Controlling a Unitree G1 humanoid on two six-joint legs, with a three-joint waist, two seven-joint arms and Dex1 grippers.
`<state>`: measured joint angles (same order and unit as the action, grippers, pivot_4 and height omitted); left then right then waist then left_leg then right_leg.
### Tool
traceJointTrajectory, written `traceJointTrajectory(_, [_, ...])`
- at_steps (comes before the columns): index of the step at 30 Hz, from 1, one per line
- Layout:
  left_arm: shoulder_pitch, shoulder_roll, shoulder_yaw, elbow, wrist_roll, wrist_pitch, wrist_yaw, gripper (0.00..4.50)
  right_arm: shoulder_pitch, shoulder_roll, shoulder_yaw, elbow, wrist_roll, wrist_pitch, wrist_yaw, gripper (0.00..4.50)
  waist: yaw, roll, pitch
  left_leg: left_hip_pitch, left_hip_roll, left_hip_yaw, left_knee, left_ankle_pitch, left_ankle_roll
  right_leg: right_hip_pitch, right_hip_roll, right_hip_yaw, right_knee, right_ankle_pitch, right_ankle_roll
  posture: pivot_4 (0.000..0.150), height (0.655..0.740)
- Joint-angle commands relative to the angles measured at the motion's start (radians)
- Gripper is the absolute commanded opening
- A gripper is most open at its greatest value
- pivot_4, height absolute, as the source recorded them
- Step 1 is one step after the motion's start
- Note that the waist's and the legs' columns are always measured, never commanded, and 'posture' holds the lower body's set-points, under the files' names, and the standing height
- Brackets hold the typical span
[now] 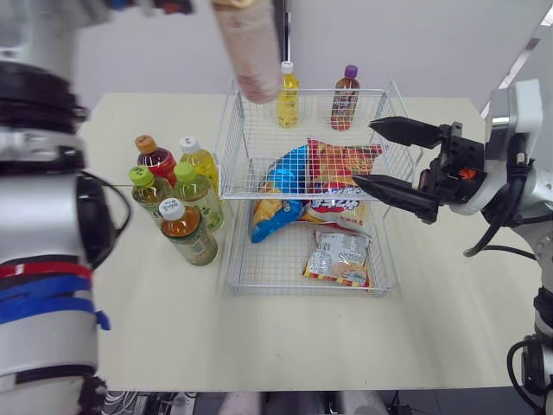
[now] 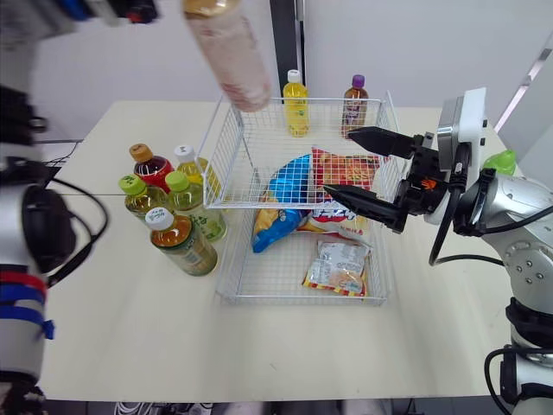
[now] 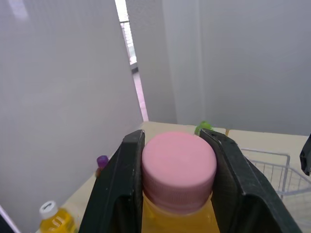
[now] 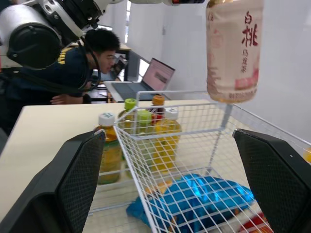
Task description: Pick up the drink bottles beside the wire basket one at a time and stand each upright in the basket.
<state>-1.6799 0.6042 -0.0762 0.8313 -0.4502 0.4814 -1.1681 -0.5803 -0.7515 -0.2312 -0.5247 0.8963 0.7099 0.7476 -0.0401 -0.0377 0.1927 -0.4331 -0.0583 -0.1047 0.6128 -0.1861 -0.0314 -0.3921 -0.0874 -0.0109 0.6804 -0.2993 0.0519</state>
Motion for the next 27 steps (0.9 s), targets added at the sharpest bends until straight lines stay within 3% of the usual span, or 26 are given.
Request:
traceJointTrajectory(1, [-0.094, -0.091, 0.043, 0.08, 0.044, -0.116, 0.033, 1.37, 0.028, -0.032, -0.074, -0.091, 0.036, 0.021, -0.079, 4.5, -0.006, 0.0, 0.002, 0.0, 0.0, 0.0, 0.0, 0.0, 0.0, 0.0, 0.0, 0.0, 0.0, 0.0, 0.0, 0.15, 0.74])
traceJointTrajectory(4, [-0.121, -0.207, 0.052, 0.193, 0.091, -0.204, 0.097, 1.37, 0.076, -0.056, -0.111, -0.147, 0.053, 0.046, -0.138, 4.5, -0.006, -0.001, 0.002, -0.001, -0.001, 0.002, 0.0, 0.0, 0.001, -0.001, -0.001, 0.0, 0.0, 0.0, 0.0, 0.15, 0.74])
traceJointTrajectory(11, [-0.133, -0.371, 0.083, 0.364, 0.169, -0.372, 0.174, 1.37, 0.139, -0.086, -0.169, -0.223, 0.081, 0.069, -0.266, 4.5, -0.005, -0.001, 0.003, 0.0, -0.001, 0.002, 0.002, 0.0, 0.001, 0.0, -0.001, 0.0, 0.002, 0.0, 0.001, 0.15, 0.74])
traceJointTrajectory(21, [-0.111, -0.439, 0.087, 0.428, 0.263, -0.438, 0.2, 1.37, 0.187, -0.126, -0.2, -0.273, 0.123, 0.075, -0.344, 4.5, 0.003, -0.001, 0.003, 0.0, -0.002, 0.002, 0.002, 0.0, 0.001, 0.001, -0.001, 0.0, 0.002, 0.0, 0.001, 0.15, 0.74])
traceJointTrajectory(27, [-0.125, -0.433, 0.144, 0.428, 0.251, -0.437, 0.177, 3.25, 0.19, -0.14, -0.188, -0.265, 0.132, 0.068, -0.35, 4.5, 0.005, -0.001, 0.003, 0.0, -0.002, 0.001, 0.004, 0.0, 0.001, 0.002, -0.001, -0.001, 0.002, 0.0, 0.001, 0.15, 0.74])
